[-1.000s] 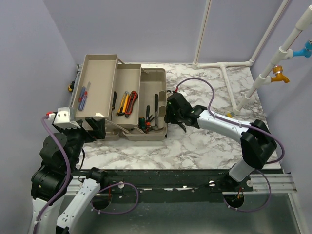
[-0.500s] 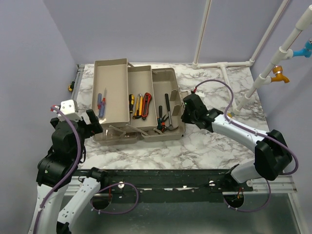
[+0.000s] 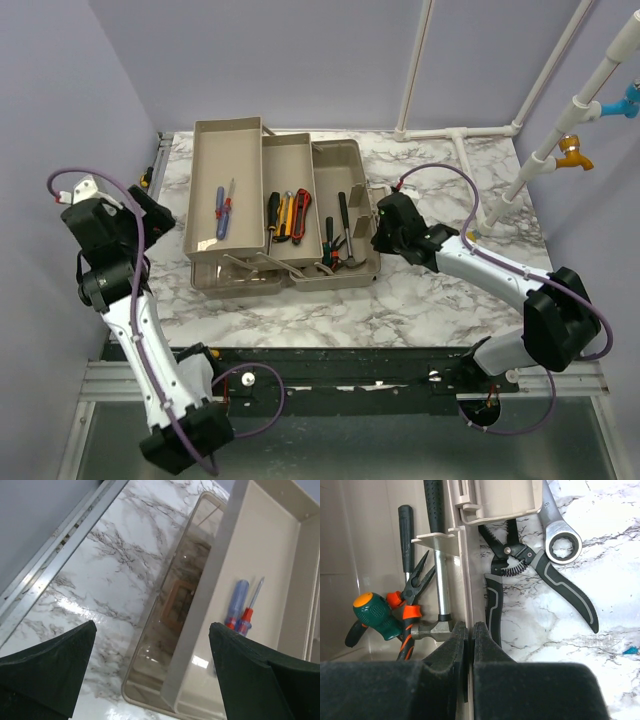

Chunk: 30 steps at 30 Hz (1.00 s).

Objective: Pack the tool kit

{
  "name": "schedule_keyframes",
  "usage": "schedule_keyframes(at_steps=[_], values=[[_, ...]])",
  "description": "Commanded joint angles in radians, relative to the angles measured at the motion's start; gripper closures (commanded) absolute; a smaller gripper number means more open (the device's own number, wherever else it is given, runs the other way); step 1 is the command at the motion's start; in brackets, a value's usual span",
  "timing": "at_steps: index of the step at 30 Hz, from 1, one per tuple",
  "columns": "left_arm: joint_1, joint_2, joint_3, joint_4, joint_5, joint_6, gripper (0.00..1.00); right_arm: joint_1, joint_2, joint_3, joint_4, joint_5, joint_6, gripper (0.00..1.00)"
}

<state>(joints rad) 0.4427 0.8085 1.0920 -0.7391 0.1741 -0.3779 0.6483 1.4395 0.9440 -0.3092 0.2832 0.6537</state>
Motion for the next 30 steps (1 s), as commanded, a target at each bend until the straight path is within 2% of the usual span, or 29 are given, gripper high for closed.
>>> schedule_keyframes(at_steps=[1, 5, 8, 11, 15, 18, 20, 24, 27, 30], values=[[0.221, 0.090, -0.080, 0.178, 0.452, -0.148, 0.01, -0.018, 0.012, 0.003, -0.002, -0.014, 0.005, 0.99], [0.243, 0.141, -0.198, 0.309, 0.537, -0.203, 0.01, -0.018, 0.016, 0.005, 0.006, -0.049, -0.010, 0.99], [0.243, 0.205, -0.270, 0.376, 0.570, -0.184, 0.01, -0.019, 0.013, 0.006, 0.013, -0.071, -0.025, 0.99], [0.246, 0.287, -0.291, 0.372, 0.535, -0.166, 0.01, -0.020, 0.004, -0.010, 0.039, -0.099, -0.029, 0.99], [0.237, 0.411, -0.279, 0.422, 0.655, -0.179, 0.03, -0.020, 0.012, -0.021, 0.066, -0.148, -0.037, 0.99], [0.219, 0.526, -0.240, 0.375, 0.673, -0.123, 0.05, -0.019, 0.023, -0.024, 0.082, -0.176, -0.048, 0.99], [0.218, 0.588, -0.245, 0.407, 0.736, -0.123, 0.11, -0.019, 0.029, -0.019, 0.086, -0.187, -0.058, 0.99], [0.207, 0.694, -0.232, 0.386, 0.815, -0.096, 0.31, -0.019, 0.042, -0.013, 0.098, -0.213, -0.072, 0.99], [0.173, 0.703, -0.206, 0.319, 0.778, -0.033, 0.36, -0.019, 0.044, -0.022, 0.108, -0.232, -0.074, 0.99], [0.156, 0.691, -0.184, 0.242, 0.694, 0.022, 0.52, -0.019, 0.034, -0.034, 0.114, -0.235, -0.074, 0.99]])
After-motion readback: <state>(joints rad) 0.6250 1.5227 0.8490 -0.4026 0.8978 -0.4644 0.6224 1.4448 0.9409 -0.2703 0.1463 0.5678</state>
